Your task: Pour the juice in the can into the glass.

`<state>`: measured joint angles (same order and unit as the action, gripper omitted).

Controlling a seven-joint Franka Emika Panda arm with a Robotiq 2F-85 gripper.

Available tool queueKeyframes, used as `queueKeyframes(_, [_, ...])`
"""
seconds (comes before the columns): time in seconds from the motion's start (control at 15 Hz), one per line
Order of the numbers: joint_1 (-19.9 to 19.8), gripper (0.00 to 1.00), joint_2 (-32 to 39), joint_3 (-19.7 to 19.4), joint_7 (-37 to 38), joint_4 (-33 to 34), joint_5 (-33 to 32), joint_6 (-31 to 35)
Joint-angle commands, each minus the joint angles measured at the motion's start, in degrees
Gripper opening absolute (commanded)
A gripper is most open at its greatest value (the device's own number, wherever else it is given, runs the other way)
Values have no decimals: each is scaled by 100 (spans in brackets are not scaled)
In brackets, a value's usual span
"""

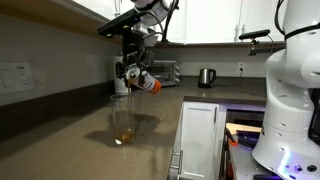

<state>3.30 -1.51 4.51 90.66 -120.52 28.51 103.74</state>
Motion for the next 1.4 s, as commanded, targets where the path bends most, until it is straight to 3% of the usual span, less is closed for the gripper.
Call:
queueKeyframes(0.0, [-8, 27, 8, -45, 187, 179, -167, -137])
queueKeyframes(0.07, [9, 52, 2, -40, 2, 20, -22, -14])
queueKeyframes(1.33, [6, 52, 4, -54, 2, 33, -30, -15])
